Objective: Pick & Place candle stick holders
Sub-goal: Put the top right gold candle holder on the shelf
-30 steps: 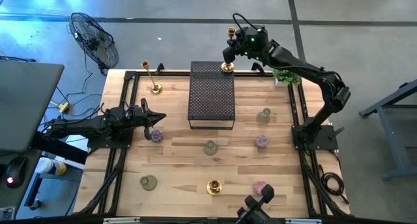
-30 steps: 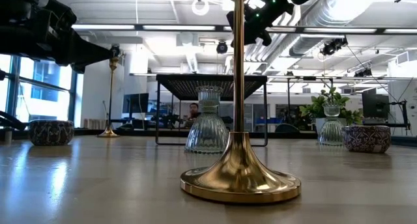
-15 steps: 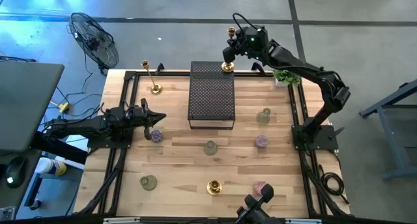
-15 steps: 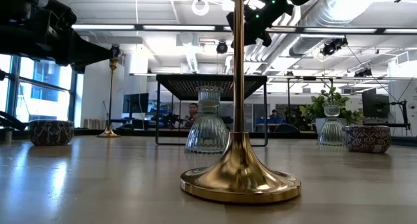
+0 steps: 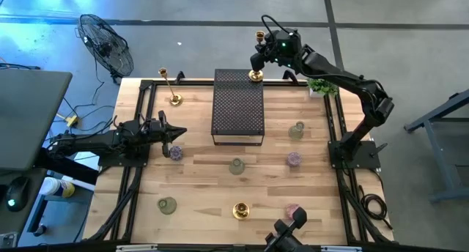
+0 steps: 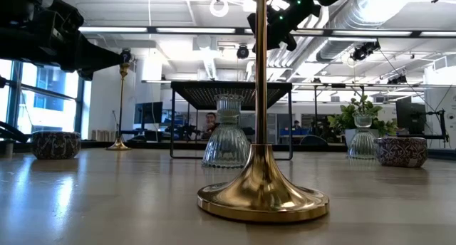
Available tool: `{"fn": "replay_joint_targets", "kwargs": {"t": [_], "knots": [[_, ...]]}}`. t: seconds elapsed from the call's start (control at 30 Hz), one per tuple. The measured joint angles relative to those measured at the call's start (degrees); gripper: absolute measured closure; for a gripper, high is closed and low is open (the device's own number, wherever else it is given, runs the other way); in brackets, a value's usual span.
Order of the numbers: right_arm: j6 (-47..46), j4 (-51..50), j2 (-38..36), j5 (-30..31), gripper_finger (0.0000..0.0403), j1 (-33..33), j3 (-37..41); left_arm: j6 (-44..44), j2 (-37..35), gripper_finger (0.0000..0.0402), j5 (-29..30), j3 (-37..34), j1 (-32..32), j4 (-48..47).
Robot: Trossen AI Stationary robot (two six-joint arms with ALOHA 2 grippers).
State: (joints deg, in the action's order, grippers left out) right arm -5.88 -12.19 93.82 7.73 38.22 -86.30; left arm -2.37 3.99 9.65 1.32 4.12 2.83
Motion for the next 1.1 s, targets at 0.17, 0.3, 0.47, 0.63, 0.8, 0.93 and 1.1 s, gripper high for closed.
{"fn": "replay_joint_targets", "kwargs": {"t": [0.17, 0.3, 0.47, 0.63, 0.8, 0.93, 1.1], "knots": [[-0.1, 0.0, 0.0, -0.8, 0.0385, 0.0, 0.0, 0.0, 0.0, 0.0401, 0.0, 0.0, 0.0, 0.0], [-0.1, 0.0, 0.0, -0.8, 0.0385, 0.0, 0.0, 0.0, 0.0, 0.0401, 0.0, 0.0, 0.0, -0.1], [-0.1, 0.0, 0.0, -0.8, 0.0379, 0.0, 0.1, 0.0, 0.0, 0.0401, 0.0, 0.0, 0.0, -0.5], [-0.1, -0.1, 0.0, 0.6, 0.0352, 0.0, 0.9, 0.0, 0.0, 0.0401, 0.0, 0.0, 0.0, -1.3], [0.3, 0.5, -0.1, 0.7, 0.0315, 0.0, 1.0, -0.1, 0.0, 0.0401, 0.0, 0.0, 0.0, -1.3], [0.7, 1.8, -0.4, 0.7, 0.0280, 0.0, 1.0, -0.1, 0.0, 0.0401, 0.0, 0.0, 0.0, -1.3], [0.9, 2.7, -0.4, 0.6, 0.0236, -0.1, 1.0, -0.5, 0.0, 0.0401, 0.0, 0.0, 0.0, -1.3]]}}
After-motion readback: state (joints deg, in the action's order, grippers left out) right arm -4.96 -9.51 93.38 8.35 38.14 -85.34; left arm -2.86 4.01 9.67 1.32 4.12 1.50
